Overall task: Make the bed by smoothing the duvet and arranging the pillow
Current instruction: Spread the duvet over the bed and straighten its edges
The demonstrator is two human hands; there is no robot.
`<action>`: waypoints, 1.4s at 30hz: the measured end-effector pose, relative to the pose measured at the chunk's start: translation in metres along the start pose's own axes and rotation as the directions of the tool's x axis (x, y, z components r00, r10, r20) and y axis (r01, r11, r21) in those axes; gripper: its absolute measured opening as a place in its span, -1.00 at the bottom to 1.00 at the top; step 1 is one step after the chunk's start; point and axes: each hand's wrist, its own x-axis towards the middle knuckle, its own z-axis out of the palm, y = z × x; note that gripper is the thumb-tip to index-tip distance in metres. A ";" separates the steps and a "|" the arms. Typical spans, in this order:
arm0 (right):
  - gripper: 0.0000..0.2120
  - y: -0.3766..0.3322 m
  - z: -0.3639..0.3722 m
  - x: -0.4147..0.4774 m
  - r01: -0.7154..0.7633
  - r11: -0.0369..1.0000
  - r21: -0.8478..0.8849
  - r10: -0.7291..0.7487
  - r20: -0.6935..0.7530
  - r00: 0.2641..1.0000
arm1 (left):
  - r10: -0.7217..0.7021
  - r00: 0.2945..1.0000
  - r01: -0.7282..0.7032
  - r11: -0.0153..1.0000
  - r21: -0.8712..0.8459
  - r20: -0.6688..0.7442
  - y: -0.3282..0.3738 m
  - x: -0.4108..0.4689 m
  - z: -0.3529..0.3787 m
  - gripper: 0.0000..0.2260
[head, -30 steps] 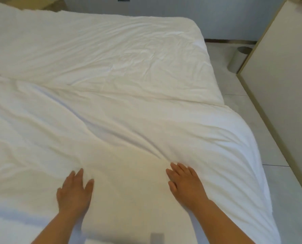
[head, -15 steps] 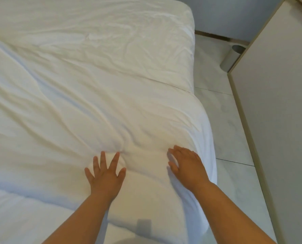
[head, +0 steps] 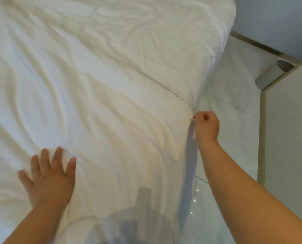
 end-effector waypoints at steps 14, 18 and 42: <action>-0.82 0.009 0.028 -0.005 0.231 0.944 -0.238 0.052 0.794 0.605 | -0.183 0.983 0.180 0.977 0.111 0.018 0.052 -0.016 0.039 -0.41; -0.75 0.006 0.022 -0.011 0.281 0.934 -0.222 0.027 0.827 0.562 | -0.189 0.981 0.181 0.974 0.138 0.050 0.052 -0.014 0.038 -0.42; -0.67 -0.006 -0.079 0.047 0.608 0.672 -0.424 -0.064 0.784 0.618 | 0.736 0.641 -0.753 0.548 0.364 0.217 0.265 0.018 -0.016 -0.51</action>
